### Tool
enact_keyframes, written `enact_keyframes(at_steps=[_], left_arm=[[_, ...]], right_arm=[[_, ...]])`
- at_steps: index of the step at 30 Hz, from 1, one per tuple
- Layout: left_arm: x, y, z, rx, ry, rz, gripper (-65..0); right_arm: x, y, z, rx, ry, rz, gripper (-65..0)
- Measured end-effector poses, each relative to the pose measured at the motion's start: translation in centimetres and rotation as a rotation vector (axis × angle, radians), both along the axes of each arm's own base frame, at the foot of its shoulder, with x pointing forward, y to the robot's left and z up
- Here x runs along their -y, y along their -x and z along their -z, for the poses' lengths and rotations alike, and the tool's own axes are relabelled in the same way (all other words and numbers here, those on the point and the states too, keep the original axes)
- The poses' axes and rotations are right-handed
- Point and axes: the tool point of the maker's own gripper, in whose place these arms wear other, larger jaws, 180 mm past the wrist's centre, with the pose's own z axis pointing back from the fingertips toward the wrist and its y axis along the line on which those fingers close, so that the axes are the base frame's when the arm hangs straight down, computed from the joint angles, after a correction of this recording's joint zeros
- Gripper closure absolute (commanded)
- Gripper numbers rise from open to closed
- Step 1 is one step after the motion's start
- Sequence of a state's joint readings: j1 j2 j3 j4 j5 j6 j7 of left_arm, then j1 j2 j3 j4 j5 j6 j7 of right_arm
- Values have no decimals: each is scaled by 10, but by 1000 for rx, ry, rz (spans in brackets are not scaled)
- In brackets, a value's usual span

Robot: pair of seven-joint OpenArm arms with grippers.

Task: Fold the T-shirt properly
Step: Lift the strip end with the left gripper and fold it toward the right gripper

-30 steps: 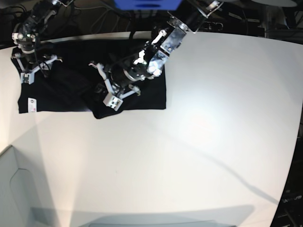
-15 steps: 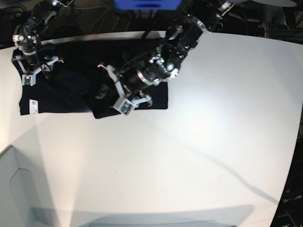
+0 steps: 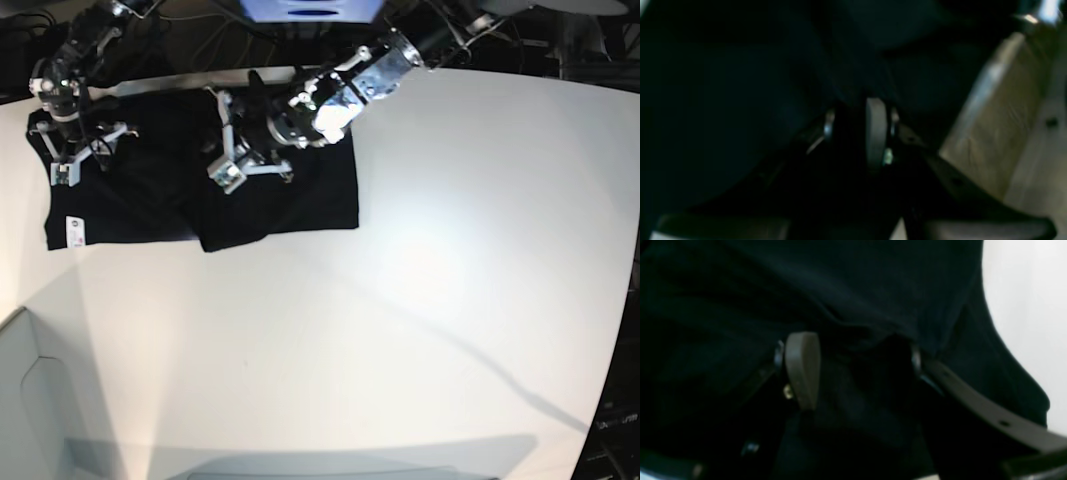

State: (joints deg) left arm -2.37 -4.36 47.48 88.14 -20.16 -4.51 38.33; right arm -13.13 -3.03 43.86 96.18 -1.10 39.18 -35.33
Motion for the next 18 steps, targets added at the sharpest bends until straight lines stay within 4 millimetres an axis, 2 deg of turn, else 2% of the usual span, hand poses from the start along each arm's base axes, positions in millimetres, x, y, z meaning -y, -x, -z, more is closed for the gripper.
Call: enact_keyframes(at_steps=[3, 6, 9, 12, 13, 15, 17, 18], left_arm=[[20, 5, -4, 20, 1, 65, -121], [37, 6, -17, 40, 43, 82, -121], [41, 6, -21, 44, 54, 83, -121], [33, -1, -31, 64, 66, 67, -121], [25, -8, -37, 70, 77, 46, -121], [-8, -32, -52, 110, 105, -57, -121], [-61, -54, -52, 96, 106, -191, -121], [-84, -57, -48, 64, 106, -250, -121]], right_arm=[[0, -1, 0, 2, 0, 0, -340], [0, -1, 0, 2, 0, 0, -340], [0, -1, -1, 5, 1, -1, -341], [0, -2, -1, 7, 1, 0, -343], [0, -4, -2, 9, 1, 0, -344], [3, -9, -6, 26, 3, 13, -345], [9, -15, -15, 51, 18, 28, -352], [13, -17, -21, 60, 33, 35, -360]])
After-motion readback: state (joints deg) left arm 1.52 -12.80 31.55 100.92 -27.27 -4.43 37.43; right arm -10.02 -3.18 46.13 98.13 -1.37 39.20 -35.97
